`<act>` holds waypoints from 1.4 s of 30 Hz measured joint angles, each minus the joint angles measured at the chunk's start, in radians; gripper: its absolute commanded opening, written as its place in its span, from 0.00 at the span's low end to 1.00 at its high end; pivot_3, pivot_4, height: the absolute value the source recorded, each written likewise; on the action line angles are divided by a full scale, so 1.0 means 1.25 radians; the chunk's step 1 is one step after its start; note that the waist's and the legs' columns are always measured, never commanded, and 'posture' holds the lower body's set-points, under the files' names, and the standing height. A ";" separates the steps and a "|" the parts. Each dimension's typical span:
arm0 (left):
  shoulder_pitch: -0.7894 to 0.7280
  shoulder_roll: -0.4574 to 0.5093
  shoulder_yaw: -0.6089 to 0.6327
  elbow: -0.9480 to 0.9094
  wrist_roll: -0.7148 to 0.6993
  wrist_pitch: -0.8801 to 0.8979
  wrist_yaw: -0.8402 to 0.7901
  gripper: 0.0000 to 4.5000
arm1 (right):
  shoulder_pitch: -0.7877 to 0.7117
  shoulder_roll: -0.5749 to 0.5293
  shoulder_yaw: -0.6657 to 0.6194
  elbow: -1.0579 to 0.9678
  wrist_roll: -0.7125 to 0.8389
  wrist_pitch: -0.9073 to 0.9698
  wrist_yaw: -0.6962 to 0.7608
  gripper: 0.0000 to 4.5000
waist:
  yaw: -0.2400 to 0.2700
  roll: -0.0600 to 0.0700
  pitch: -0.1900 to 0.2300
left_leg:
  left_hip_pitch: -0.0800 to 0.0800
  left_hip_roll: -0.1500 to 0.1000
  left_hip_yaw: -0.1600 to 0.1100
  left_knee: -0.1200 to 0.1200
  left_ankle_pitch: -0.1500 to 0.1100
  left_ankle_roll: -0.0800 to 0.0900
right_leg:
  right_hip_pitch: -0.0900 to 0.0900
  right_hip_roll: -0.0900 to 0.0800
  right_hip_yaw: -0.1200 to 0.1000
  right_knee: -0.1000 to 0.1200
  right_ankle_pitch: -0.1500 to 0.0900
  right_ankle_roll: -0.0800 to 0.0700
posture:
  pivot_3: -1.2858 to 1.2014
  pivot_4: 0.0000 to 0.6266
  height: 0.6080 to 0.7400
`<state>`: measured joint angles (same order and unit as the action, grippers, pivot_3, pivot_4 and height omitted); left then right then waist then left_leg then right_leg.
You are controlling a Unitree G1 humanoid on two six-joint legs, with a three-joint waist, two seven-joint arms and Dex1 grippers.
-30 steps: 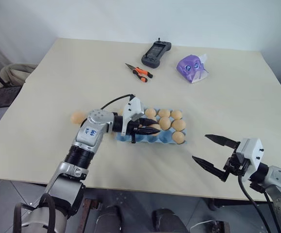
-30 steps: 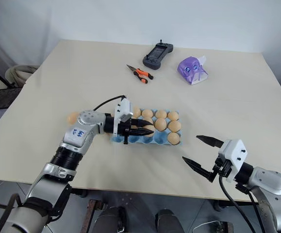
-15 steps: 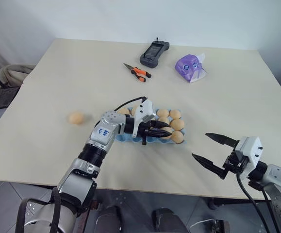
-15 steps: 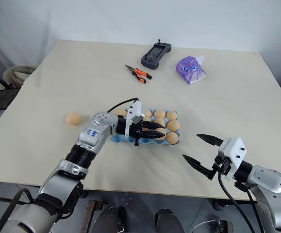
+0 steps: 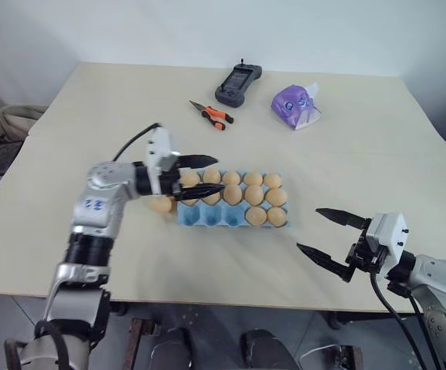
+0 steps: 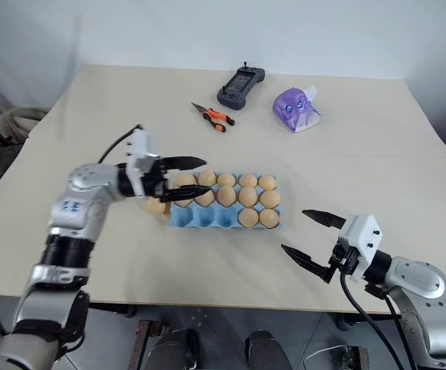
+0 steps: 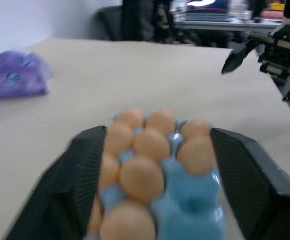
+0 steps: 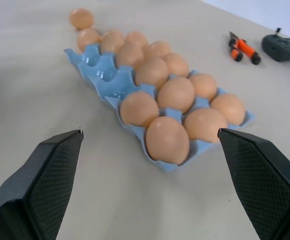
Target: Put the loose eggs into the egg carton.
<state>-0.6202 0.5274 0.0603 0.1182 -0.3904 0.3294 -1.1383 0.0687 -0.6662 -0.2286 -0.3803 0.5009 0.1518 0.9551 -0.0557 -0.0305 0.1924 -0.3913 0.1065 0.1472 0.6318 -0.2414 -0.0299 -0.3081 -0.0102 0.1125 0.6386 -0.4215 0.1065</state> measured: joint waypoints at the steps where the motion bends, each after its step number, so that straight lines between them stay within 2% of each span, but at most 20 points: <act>1: 0.045 0.018 0.023 -0.039 -0.015 0.014 0.010 1.00 | -0.014 0.000 0.006 0.003 0.000 -0.003 0.005 1.00 | 0.000 0.000 0.000 | 0.000 0.000 0.000 0.000 0.000 0.000 | 0.000 0.000 0.000 0.000 0.000 0.000 | 0.52 0.24 1.00; 3: 0.129 0.043 0.084 -0.103 -0.038 0.030 0.037 1.00 | -0.026 0.001 0.014 0.015 0.000 -0.016 0.016 1.00 | 0.000 0.000 0.000 | 0.000 0.000 0.000 0.000 0.000 0.000 | 0.001 -0.001 0.000 0.000 0.000 0.000 | 0.52 0.24 1.00; 6: 0.318 0.093 0.223 -0.191 -0.045 0.026 0.093 1.00 | -0.043 0.003 0.025 0.048 -0.002 -0.036 0.038 1.00 | -0.006 0.000 0.000 | 0.000 0.001 0.000 0.000 0.000 0.000 | 0.001 -0.001 0.000 -0.001 0.000 0.000 | 0.52 0.24 1.00; 11: 0.521 0.097 0.363 -0.219 -0.045 -0.006 0.150 1.00 | -0.065 0.004 0.030 0.079 0.005 -0.047 0.071 1.00 | 0.001 -0.001 0.001 | 0.000 0.000 -0.002 -0.001 -0.001 0.000 | 0.002 -0.004 -0.001 -0.001 0.000 -0.001 | 0.52 0.24 1.00; 15: 0.587 0.088 0.392 -0.249 -0.045 -0.026 0.181 1.00 | -0.082 0.013 0.027 0.101 0.022 -0.063 0.083 1.00 | 0.003 -0.002 0.001 | 0.001 -0.005 -0.002 -0.003 -0.003 0.000 | 0.002 -0.013 -0.005 -0.001 0.000 -0.001 | 0.52 0.24 1.00; 19: 0.621 0.067 0.382 -0.287 -0.053 -0.028 0.205 1.00 | -0.083 0.008 0.023 0.131 0.022 -0.070 0.101 1.00 | 0.000 -0.002 0.001 | 0.000 -0.006 -0.001 -0.004 -0.004 0.003 | 0.003 -0.014 -0.005 -0.004 0.000 -0.001 | 0.52 0.24 1.00; 23: 0.610 0.054 0.332 -0.308 -0.056 -0.027 0.232 1.00 | -0.083 0.004 0.020 0.137 0.022 -0.070 0.105 1.00 | 0.000 -0.002 0.001 | 0.000 -0.005 -0.001 -0.004 -0.004 0.004 | 0.003 -0.013 -0.005 -0.007 0.000 -0.001 | 0.52 0.24 1.00; 26: 0.514 0.038 0.257 -0.299 -0.047 -0.011 0.270 1.00 | -0.092 0.003 0.020 0.135 0.022 -0.067 0.100 1.00 | 0.004 -0.002 0.001 | -0.001 -0.005 -0.002 -0.003 -0.004 0.004 | 0.003 -0.012 -0.006 -0.007 0.000 -0.001 | 0.52 0.24 1.00; 33: 0.315 0.002 0.115 -0.143 0.025 -0.003 0.341 1.00 | -0.078 0.002 0.019 0.098 0.024 -0.047 0.068 1.00 | -0.001 -0.002 0.001 | -0.001 -0.005 0.001 -0.002 -0.004 0.004 | 0.002 -0.010 -0.003 -0.008 0.001 0.000 | 0.52 0.24 1.00; 41: 0.252 -0.025 0.046 0.006 0.099 -0.046 0.372 1.00 | -0.041 0.006 0.016 0.030 0.029 -0.030 0.010 1.00 | 0.000 -0.002 0.001 | -0.001 -0.004 0.001 -0.001 -0.004 0.003 | 0.001 -0.010 -0.002 -0.008 0.000 0.000 | 0.52 0.24 1.00; 42: 0.248 -0.027 0.044 0.013 0.103 -0.051 0.375 0.90 | -0.040 0.006 0.016 0.025 0.030 -0.030 0.006 1.00 | 0.000 -0.002 0.001 | -0.001 -0.004 0.001 -0.001 -0.004 0.003 | 0.002 -0.010 -0.002 -0.007 0.000 0.000 | 0.52 0.24 1.00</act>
<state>-0.3098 0.4938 0.1155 0.1340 -0.2612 0.2656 -0.6693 0.0184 -0.6588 -0.2088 -0.3494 0.5378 0.1145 0.9625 -0.0558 -0.0324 0.1931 -0.3926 0.1018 0.1487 0.6304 -0.2460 -0.0256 -0.3062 -0.0229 0.1095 0.6296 -0.4209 0.1070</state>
